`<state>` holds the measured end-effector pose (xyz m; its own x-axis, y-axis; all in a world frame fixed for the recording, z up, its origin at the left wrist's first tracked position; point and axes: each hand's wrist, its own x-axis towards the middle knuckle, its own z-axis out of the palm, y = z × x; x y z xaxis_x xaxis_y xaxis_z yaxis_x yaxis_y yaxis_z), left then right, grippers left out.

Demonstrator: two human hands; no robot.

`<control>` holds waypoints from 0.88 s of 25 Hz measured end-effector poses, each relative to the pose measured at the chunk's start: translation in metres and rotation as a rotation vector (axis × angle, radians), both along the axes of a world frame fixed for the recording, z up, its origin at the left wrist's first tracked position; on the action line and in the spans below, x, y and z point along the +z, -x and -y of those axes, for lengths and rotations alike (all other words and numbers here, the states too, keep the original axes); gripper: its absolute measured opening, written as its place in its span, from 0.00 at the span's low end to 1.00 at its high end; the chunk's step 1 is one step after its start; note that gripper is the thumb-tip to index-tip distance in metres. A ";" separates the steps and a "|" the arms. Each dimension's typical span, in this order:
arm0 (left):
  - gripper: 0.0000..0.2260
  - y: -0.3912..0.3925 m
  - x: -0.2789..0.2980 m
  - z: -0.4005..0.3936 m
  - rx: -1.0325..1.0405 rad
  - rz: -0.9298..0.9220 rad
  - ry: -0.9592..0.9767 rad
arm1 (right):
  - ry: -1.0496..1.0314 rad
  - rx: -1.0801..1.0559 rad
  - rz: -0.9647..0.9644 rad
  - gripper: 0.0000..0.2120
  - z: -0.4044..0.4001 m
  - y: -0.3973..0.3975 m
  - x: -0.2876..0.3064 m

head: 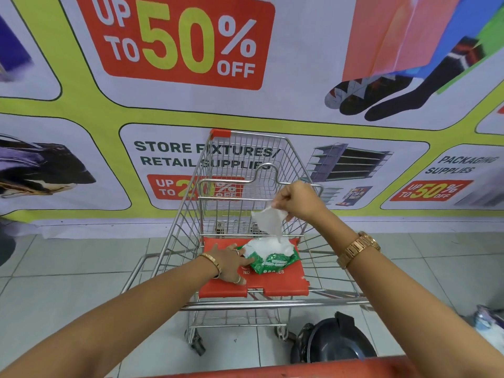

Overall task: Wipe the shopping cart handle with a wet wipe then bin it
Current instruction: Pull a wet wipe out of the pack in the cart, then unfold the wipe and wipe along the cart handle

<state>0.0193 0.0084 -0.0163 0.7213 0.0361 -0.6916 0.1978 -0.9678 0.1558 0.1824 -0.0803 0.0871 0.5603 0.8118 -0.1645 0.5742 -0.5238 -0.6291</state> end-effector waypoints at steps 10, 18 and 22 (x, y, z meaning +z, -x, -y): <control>0.34 0.001 0.094 -0.004 0.905 0.566 0.925 | -0.184 0.019 -0.419 0.16 0.017 0.032 0.046; 0.10 0.026 0.157 -0.002 1.225 0.661 1.324 | -0.355 -0.194 -1.023 0.17 0.034 0.049 0.069; 0.13 0.036 0.184 -0.002 1.283 0.868 0.952 | -0.382 -0.223 -1.013 0.12 0.038 0.058 0.075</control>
